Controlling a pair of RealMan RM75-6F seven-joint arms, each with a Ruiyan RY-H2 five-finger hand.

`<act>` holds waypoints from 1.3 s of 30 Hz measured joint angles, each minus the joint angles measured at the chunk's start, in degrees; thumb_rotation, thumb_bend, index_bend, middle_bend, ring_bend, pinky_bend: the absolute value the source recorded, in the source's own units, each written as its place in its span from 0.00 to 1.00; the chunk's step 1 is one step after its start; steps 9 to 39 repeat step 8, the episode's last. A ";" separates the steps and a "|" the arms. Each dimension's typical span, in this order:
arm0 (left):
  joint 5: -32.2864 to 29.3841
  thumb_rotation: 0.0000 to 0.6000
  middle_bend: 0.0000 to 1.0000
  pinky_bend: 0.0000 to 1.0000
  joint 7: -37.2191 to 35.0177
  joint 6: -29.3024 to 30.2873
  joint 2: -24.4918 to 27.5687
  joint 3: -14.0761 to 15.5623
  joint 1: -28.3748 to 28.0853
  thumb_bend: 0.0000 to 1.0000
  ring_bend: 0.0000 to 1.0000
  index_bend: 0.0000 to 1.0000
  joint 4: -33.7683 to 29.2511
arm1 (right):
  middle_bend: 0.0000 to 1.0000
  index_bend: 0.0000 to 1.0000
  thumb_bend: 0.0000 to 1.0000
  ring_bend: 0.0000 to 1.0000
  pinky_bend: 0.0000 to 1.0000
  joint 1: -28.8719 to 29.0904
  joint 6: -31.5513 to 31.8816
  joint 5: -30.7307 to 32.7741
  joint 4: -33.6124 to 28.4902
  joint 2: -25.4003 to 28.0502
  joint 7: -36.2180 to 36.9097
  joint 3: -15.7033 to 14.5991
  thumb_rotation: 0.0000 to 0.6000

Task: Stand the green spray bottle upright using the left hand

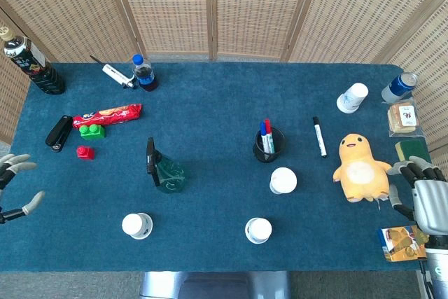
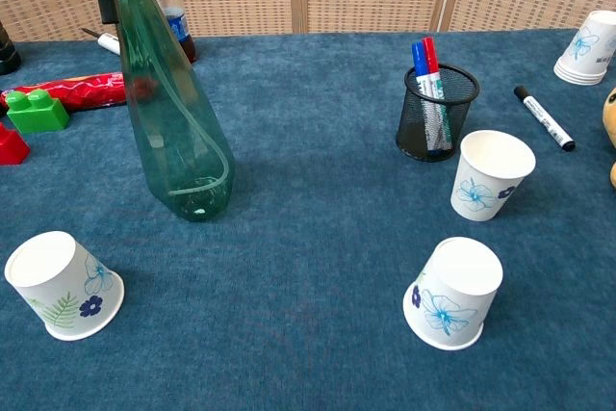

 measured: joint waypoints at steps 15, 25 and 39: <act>-0.12 0.62 0.22 0.28 2.88 -0.21 -0.19 -1.43 1.50 0.33 0.16 0.30 -1.57 | 0.37 0.41 0.51 0.20 0.26 0.65 -1.34 -0.05 0.56 -0.39 1.01 -0.57 1.00; -0.12 0.62 0.22 0.28 2.88 -0.21 -0.19 -1.43 1.50 0.33 0.16 0.30 -1.57 | 0.37 0.41 0.51 0.20 0.26 0.65 -1.34 -0.05 0.56 -0.39 1.01 -0.57 1.00; -0.12 0.62 0.22 0.28 2.88 -0.21 -0.19 -1.43 1.50 0.33 0.16 0.30 -1.57 | 0.37 0.41 0.51 0.20 0.26 0.65 -1.34 -0.05 0.56 -0.39 1.01 -0.57 1.00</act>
